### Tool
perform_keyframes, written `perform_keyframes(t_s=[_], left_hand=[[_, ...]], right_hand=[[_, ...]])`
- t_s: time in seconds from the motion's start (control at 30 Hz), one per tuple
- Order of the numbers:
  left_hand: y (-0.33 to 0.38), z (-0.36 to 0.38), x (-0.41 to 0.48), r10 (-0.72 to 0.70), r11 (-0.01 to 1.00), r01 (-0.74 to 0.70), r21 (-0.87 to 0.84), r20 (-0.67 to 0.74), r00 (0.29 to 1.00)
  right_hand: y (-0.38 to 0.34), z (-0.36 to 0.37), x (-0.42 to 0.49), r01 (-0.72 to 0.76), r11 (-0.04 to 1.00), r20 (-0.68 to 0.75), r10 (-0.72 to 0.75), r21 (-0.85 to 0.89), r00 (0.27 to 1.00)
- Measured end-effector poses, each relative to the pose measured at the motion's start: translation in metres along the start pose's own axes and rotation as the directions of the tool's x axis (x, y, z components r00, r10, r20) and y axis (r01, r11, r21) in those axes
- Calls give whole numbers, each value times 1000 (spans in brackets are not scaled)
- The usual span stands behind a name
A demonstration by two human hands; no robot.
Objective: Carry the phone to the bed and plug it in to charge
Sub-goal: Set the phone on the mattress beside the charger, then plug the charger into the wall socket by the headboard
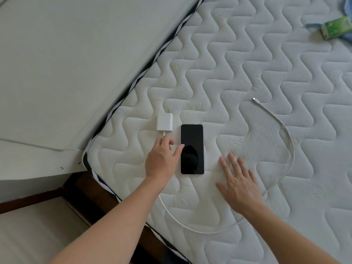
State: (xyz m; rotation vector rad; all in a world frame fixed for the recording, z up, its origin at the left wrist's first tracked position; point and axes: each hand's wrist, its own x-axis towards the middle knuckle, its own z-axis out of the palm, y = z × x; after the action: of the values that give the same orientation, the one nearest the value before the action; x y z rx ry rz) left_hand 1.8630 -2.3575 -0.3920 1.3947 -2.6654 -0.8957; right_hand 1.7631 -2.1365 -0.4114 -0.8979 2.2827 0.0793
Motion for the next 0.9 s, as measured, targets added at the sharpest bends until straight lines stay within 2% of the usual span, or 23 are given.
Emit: perform_keyframes(t_s=[0.1,0.2,0.37,0.5,0.6,0.73,0.83,0.9], left_hand=[[-26,-20,-6,24,993,-13,121,-91,996],[-64,-35,-5,-6,957,24,288,-62,998],[-119,-45,-2,-109,938,36,343,196,975],[-128,-41,-5,-157,923,28,383,309,938],[-130,-36,0,-179,914,43,403,308,935],[-135,-35,0,-154,919,23,395,304,940],[-135,-34,0,-144,910,11,414,292,946],[-135,-33,-1,-137,906,1,424,290,947]], right_hand=[[-10,-21,0,-7,1000,2,7,-10,1000],[-32,-44,3,28,999,-68,-29,-22,997],[-99,-66,27,222,975,-258,-213,3,942],[-150,-68,58,288,952,-305,-246,102,920],[-178,-69,81,237,956,-288,-181,173,940],[-200,-72,104,26,940,-225,54,339,973],[-210,-74,120,-137,876,-155,232,463,960],[-217,-74,131,-198,854,-148,302,482,942]])
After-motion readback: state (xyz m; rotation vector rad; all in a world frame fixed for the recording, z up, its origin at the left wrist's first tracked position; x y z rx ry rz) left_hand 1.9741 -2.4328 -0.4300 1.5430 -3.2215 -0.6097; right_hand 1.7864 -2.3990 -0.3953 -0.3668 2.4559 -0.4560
